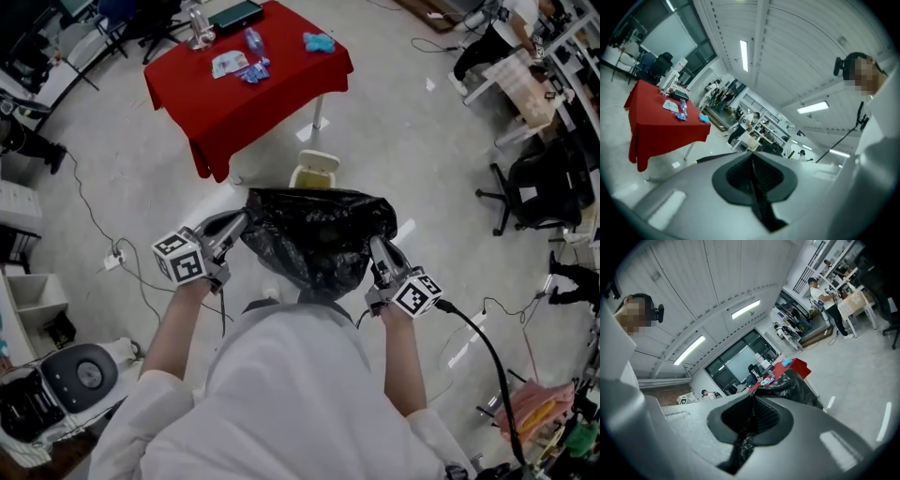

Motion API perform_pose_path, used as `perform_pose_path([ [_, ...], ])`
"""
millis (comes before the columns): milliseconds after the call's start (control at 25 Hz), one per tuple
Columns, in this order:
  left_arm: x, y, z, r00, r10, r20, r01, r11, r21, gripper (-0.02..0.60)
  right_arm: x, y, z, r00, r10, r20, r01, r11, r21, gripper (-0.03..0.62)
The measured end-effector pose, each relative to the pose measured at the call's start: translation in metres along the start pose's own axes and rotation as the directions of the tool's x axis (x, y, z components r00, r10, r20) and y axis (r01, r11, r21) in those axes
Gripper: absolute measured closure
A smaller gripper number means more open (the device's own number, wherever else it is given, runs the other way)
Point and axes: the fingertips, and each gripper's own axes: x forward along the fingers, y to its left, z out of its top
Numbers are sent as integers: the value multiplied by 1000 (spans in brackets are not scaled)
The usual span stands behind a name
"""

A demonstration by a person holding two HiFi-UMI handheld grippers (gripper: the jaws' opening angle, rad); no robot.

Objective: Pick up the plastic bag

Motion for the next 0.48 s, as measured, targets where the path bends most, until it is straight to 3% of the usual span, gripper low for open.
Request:
perform_pose_path([
  [280, -23, -6, 10, 997, -22, -68, 29, 993, 112, 575, -3, 30, -14, 997, -75, -31, 70, 988, -139, 591],
  [480, -33, -14, 8, 996, -9, -88, 25, 984, 178, 575, -13, 41, -15, 997, -77, -21, 72, 985, -155, 592],
])
